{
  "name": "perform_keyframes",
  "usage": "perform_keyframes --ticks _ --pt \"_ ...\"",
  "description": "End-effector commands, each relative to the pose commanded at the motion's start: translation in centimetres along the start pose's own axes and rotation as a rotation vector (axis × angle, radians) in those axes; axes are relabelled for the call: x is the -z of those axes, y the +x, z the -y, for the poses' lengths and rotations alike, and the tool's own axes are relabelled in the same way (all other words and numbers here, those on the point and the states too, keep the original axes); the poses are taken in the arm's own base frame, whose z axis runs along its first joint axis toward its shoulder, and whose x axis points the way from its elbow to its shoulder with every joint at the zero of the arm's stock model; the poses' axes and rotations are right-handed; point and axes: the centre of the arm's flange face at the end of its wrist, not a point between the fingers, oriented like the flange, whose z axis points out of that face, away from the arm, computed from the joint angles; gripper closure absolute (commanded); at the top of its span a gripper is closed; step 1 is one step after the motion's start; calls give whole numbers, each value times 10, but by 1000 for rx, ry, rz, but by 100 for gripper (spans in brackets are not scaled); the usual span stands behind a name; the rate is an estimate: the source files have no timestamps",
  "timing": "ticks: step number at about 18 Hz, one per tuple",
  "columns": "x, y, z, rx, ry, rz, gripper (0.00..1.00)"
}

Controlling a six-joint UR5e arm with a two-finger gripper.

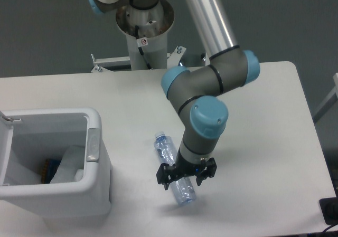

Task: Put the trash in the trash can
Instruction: 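Move the gripper over the clear plastic water bottle, then lower the gripper around the bottle and close on it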

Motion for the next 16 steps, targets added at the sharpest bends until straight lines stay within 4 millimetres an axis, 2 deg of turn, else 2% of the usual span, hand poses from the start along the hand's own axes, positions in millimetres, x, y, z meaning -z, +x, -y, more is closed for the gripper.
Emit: perform_keyframes --ticks 16 --pt "-41 -7 -2 1 -66 42 0"
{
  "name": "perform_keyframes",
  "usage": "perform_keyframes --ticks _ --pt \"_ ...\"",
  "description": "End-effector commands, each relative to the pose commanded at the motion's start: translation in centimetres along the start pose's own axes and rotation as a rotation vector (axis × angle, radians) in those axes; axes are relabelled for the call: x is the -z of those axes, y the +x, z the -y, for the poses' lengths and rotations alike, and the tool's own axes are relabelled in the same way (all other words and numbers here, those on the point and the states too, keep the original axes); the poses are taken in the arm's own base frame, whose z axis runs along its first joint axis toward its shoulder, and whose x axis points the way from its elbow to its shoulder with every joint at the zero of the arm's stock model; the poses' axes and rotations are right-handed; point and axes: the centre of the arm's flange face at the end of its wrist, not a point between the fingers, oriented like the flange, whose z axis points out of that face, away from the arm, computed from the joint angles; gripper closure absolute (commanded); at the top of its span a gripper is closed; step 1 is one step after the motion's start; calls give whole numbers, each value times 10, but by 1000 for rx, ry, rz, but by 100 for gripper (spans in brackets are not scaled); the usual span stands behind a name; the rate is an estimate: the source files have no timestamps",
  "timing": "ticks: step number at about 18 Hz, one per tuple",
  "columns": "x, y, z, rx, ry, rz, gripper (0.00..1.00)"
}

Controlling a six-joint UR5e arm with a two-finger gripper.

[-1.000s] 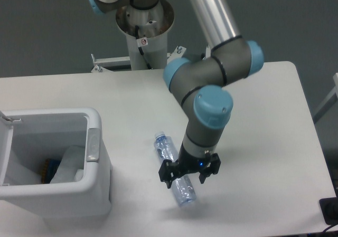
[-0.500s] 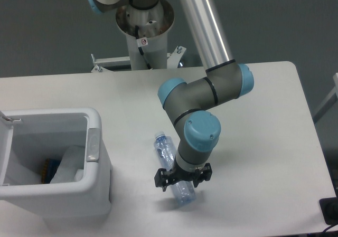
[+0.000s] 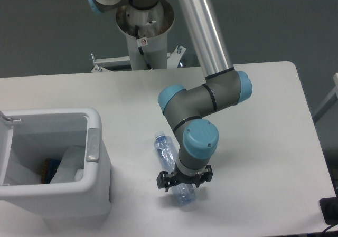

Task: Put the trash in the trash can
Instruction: 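Lower the gripper around the bottle and close on it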

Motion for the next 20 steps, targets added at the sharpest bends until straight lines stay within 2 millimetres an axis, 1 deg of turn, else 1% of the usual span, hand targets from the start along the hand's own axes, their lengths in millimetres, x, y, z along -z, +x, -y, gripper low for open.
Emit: perform_keyframes --ticks 3,5,6,8,11,13,18,20 --pt "-1 0 1 0 0 0 0" --pt "-2 -1 1 2 -1 0 2" --pt "-3 -1 2 2 -1 0 5" --pt "-4 -1 3 0 -1 0 17" --pt "-4 -1 3 -1 -1 0 25" --pt "-6 -1 3 1 -4 -1 31" --pt "-1 -1 3 -2 1 0 37" --pt "-1 -1 3 -2 3 1 37"
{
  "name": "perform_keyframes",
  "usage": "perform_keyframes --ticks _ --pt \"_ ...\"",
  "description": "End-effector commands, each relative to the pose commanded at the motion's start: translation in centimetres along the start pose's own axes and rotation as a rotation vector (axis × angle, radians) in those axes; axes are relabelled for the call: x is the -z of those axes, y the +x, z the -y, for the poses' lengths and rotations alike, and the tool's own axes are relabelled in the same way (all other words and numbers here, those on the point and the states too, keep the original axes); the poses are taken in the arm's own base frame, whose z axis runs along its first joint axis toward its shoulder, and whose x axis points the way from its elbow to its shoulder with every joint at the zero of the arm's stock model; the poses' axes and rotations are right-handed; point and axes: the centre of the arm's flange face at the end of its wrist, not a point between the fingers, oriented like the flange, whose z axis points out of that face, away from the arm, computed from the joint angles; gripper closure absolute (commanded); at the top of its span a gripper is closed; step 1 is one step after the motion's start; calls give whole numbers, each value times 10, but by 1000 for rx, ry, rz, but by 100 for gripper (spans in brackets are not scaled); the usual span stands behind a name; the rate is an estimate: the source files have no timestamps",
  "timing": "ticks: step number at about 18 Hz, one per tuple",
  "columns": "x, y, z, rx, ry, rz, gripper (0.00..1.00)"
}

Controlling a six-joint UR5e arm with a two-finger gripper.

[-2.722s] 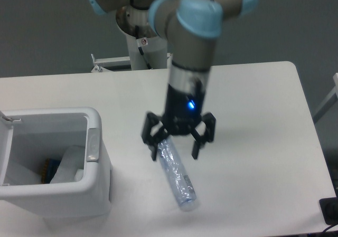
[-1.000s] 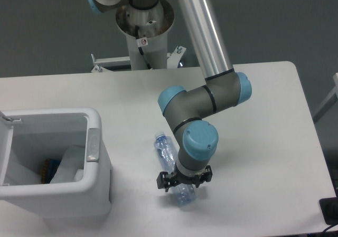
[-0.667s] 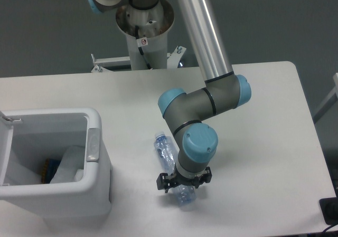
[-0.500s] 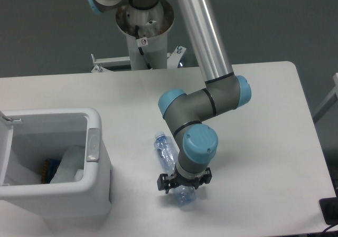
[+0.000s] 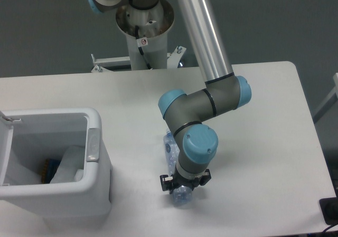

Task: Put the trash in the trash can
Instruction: 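Lower the gripper around the bottle and close on it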

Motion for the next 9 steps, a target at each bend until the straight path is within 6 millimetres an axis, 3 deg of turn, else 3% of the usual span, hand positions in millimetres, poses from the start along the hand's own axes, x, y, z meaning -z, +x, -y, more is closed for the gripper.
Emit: perform_keyframes --ticks 9 --pt "4 -1 0 -1 6 2 40"
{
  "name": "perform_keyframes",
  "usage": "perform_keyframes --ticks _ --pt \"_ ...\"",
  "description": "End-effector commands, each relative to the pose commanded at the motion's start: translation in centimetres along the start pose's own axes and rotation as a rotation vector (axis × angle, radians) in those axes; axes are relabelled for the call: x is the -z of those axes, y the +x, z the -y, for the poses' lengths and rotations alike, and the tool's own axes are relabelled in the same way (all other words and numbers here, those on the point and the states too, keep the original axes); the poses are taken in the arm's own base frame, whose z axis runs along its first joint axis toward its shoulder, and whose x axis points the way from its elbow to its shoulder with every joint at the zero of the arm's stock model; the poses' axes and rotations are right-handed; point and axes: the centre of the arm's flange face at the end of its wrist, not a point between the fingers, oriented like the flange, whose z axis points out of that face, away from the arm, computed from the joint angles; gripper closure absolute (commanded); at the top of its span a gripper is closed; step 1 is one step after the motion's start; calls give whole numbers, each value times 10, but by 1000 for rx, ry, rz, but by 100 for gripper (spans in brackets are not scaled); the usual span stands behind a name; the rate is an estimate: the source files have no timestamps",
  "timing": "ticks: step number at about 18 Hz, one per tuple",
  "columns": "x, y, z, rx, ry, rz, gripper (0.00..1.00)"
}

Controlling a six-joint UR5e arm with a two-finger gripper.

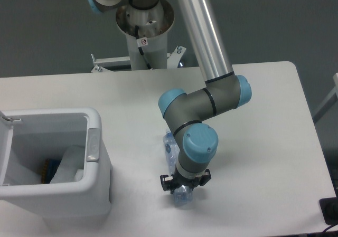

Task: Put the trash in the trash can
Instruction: 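Lower the gripper around the bottle and close on it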

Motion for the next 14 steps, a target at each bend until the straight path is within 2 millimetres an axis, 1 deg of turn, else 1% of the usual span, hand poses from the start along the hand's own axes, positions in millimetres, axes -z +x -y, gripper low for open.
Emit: perform_keyframes --ticks 4,8,9,11,12,14 --pt "2 2 -1 -2 1 0 43" --pt "7 1 1 -3 9 2 43" --pt "17 2 2 -5 26 6 43" --pt "51 5 10 -11 81 9 43" --pt "84 5 17 -11 137 6 43" --pt "125 7 28 -2 224 -50 43"
